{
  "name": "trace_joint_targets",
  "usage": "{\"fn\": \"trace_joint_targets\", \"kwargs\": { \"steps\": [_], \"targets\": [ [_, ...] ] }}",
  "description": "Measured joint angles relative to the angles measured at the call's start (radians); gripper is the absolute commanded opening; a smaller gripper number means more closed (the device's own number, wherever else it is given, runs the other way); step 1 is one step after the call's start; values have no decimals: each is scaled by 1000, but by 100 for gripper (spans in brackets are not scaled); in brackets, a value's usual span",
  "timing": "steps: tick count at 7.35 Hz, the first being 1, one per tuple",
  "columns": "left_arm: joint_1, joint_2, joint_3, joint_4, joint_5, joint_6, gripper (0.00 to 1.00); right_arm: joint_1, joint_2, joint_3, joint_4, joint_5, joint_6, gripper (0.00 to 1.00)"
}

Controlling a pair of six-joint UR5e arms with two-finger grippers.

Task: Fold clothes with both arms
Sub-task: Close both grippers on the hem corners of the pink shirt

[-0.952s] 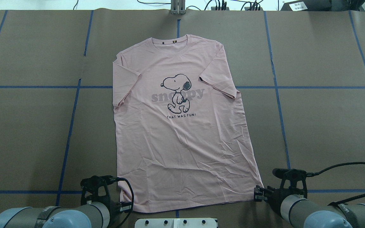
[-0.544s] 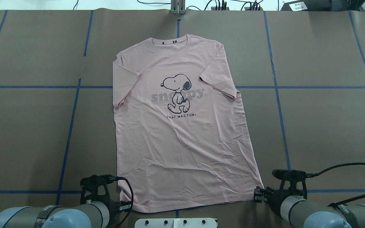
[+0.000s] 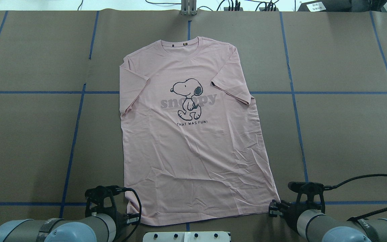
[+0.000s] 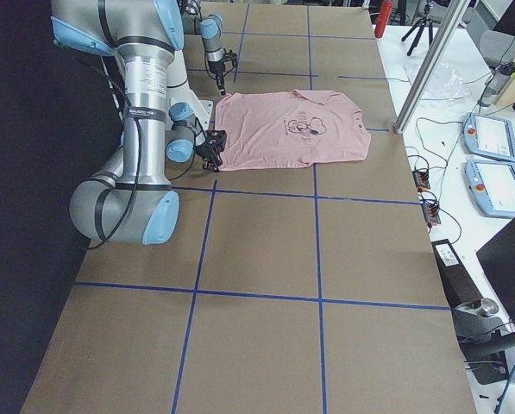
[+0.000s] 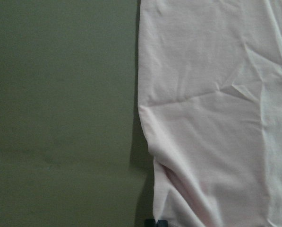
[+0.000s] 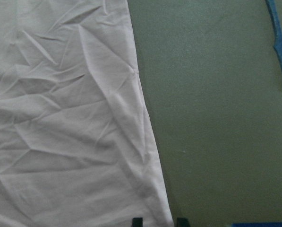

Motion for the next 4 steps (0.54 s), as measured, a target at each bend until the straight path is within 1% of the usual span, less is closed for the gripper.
{"fn": "trace_joint_targets", "kwargs": {
  "steps": [1, 4],
  "targets": [
    [0, 0, -1, 0, 0, 0, 0, -1, 0, 0, 0, 0, 0, 0],
    [1, 0, -2, 0, 0, 0, 0, -6, -1, 2, -14, 0, -2, 0]
  ]
}}
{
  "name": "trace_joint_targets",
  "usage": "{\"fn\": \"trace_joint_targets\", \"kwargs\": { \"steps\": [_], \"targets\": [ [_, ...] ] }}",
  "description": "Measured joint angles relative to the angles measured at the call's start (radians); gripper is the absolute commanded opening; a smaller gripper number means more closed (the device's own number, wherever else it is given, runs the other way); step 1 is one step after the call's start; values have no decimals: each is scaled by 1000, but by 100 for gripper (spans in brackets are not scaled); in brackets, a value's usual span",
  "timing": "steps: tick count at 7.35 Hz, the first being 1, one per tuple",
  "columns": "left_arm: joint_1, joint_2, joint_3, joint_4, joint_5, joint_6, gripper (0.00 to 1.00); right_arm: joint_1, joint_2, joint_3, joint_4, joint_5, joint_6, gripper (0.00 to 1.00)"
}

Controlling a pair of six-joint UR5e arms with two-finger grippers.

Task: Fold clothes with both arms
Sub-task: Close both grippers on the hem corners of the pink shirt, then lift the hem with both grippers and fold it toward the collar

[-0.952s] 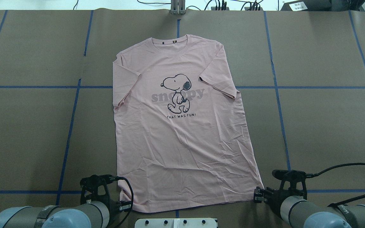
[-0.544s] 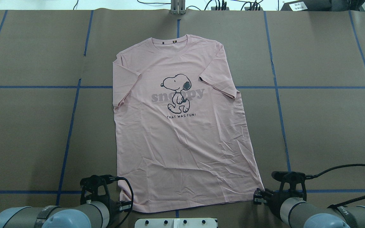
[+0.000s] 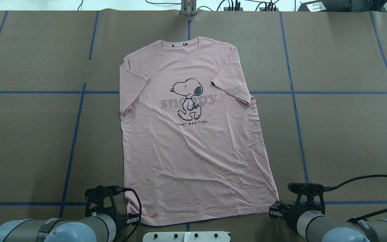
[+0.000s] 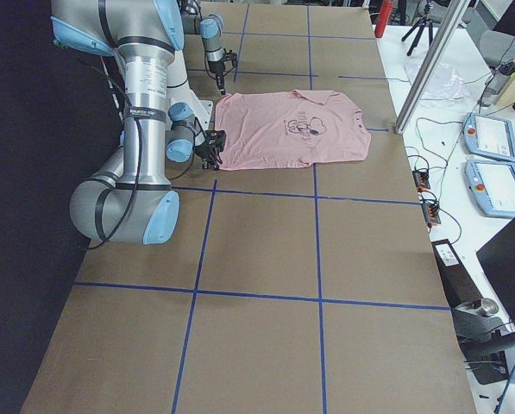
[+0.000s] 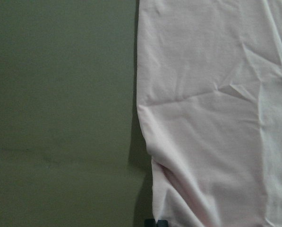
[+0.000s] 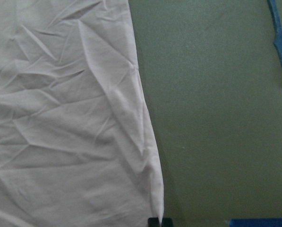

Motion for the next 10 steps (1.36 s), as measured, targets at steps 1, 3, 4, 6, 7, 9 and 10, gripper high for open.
{"fn": "trace_joint_targets", "kwargs": {
  "steps": [1, 3, 4, 6, 7, 9, 10],
  "targets": [
    [-1, 0, -10, 1, -1, 6, 0, 2, 0, 10, -19, 2, -3, 0],
    [-15, 6, -135, 79, -14, 91, 0, 17, -6, 99, -82, 28, -19, 0],
    [-26, 2, -251, 186, -49, 124, 0, 31, -6, 189, -164, 62, -24, 0],
    [-113, -32, -476, 410, -196, 143, 0, 50, 21, 437, -410, 153, -28, 0],
    [-169, -79, -543, 490, -266, 146, 0, 70, 95, 550, -560, 212, -35, 0],
    [-239, -157, -562, 556, -340, 187, 0, 143, 340, 611, -870, 288, -90, 0],
    [-269, -182, -528, 561, -348, 250, 0, 195, 455, 576, -971, 302, -148, 0]
  ]
}}
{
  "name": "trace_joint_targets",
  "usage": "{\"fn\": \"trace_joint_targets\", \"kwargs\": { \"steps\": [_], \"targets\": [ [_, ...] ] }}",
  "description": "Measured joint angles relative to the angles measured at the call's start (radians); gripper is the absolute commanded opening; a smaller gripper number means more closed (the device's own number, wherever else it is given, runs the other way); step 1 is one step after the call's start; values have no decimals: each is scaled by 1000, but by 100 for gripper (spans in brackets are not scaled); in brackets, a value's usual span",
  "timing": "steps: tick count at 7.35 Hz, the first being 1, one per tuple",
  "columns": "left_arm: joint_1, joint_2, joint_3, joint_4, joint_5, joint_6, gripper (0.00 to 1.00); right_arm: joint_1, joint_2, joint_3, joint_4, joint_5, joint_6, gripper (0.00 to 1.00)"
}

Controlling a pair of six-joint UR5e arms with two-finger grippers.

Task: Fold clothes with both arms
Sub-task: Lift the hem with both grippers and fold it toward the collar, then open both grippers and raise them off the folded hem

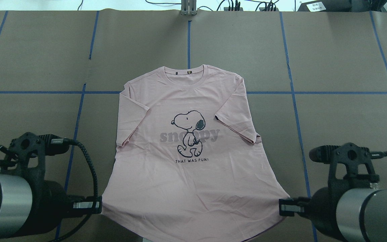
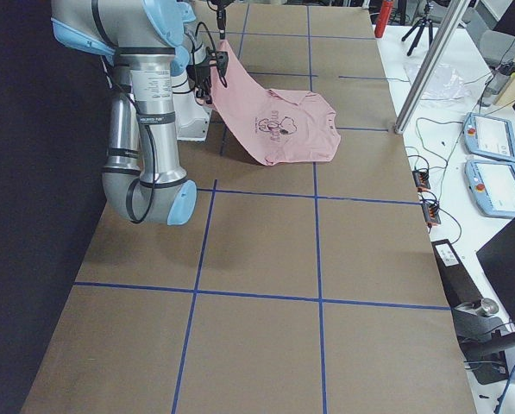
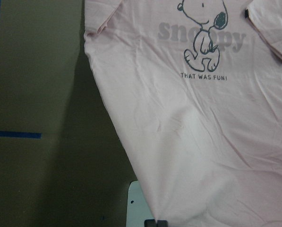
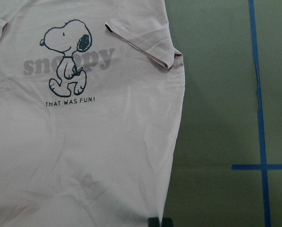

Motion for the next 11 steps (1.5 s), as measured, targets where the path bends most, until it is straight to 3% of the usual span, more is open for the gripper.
{"fn": "trace_joint_targets", "kwargs": {
  "steps": [2, 5, 11],
  "targets": [
    [-130, -47, 106, 0, -5, 154, 0, 166, 121, -131, -37, 44, -153, 0],
    [-310, -114, 299, -32, -9, 330, 0, 402, 170, -434, 198, 144, -268, 0],
    [-486, -176, 774, -373, 0, 508, 0, 538, 254, -888, 498, 150, -324, 0]
  ]
}}
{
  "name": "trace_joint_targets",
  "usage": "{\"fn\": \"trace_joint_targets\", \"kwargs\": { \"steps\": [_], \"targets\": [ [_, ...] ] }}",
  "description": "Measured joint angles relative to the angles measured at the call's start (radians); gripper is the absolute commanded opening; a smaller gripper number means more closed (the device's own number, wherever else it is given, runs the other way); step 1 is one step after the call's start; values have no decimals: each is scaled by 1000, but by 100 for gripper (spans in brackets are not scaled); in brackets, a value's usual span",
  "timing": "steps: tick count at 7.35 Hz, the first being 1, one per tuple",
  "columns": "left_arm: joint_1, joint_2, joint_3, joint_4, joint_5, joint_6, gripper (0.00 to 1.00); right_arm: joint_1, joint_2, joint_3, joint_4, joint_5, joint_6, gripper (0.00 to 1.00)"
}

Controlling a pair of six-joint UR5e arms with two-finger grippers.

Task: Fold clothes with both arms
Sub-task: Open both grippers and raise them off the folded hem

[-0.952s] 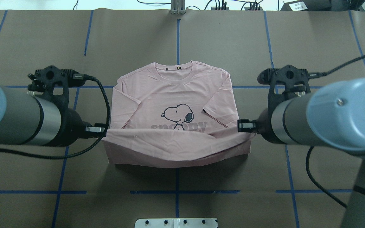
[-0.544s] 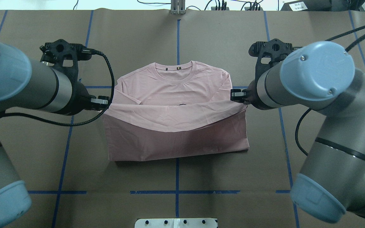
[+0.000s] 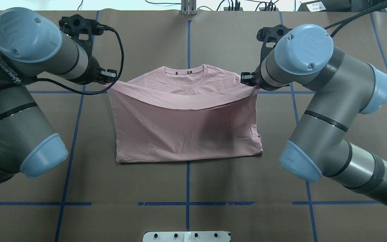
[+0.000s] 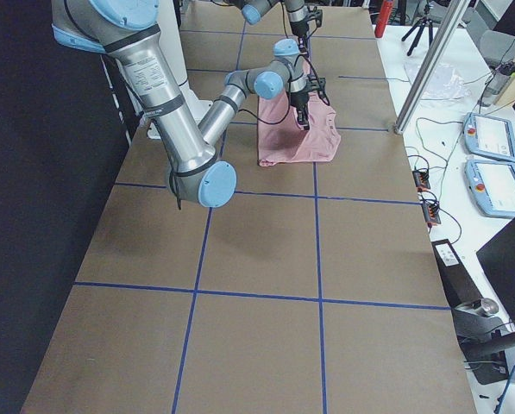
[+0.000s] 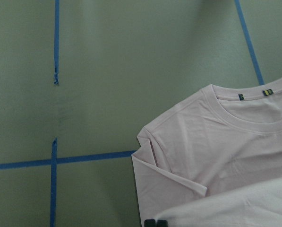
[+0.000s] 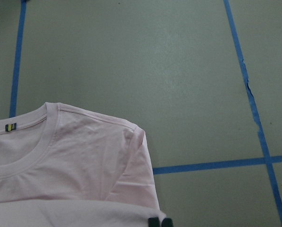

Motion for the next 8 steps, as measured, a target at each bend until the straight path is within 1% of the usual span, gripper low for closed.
{"fn": "trace_joint_targets", "kwargs": {
  "steps": [2, 3, 4, 5, 6, 7, 8],
  "targets": [
    [-9, -27, 180, -159, 2, 6, 0, 31, 33, -187, 132, -3, -29, 0],
    [-8, -35, 242, -214, 3, 6, 0, 39, 39, -251, 185, -4, -37, 0],
    [-7, -40, 285, -245, 3, 7, 0, 42, 48, -294, 214, -4, -39, 0],
    [-4, -42, 312, -264, 3, 8, 0, 41, 61, -324, 226, -5, -38, 16],
    [0, -43, 329, -279, 3, 8, 9, 40, 71, -345, 231, -5, -37, 57],
    [4, -43, 335, -288, 3, 8, 60, 37, 76, -355, 232, -5, -34, 100],
    [8, -42, 337, -295, 2, 8, 100, 32, 78, -361, 233, -10, -31, 100]
  ]
}}
